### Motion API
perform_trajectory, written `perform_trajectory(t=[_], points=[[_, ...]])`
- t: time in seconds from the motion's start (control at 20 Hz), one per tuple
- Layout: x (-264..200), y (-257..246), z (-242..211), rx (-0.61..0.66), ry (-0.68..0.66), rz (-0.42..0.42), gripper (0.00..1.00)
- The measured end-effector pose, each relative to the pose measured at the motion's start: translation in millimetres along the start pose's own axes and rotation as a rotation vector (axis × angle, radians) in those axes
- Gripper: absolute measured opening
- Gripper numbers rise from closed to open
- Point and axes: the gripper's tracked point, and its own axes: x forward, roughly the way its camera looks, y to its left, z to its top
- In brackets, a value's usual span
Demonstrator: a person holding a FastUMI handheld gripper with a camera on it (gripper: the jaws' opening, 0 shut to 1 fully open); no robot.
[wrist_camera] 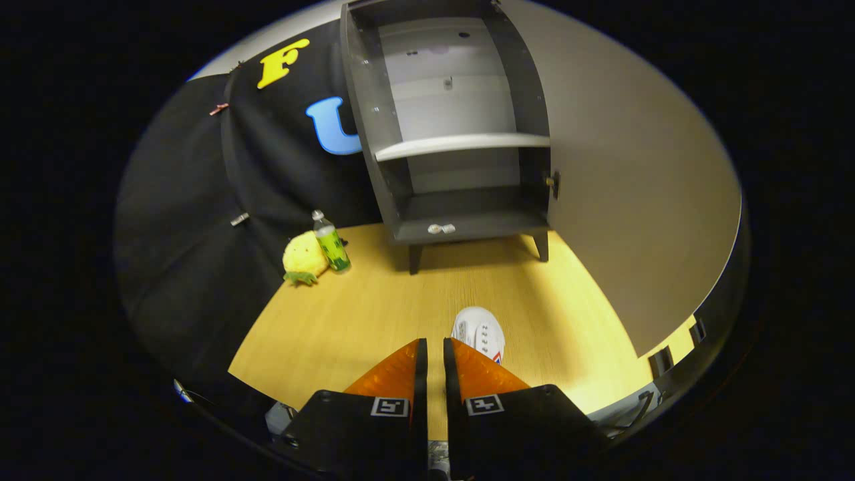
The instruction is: Open the shoe cabinet door, grab the shoes and put them into the shoe cabinet, then close the shoe cabinet door.
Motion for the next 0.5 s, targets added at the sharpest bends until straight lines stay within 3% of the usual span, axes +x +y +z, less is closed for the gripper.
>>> perform_trajectory(t=[0.5], points=[[77,-21,-89,0.043,0.156,-0.102,0.17]])
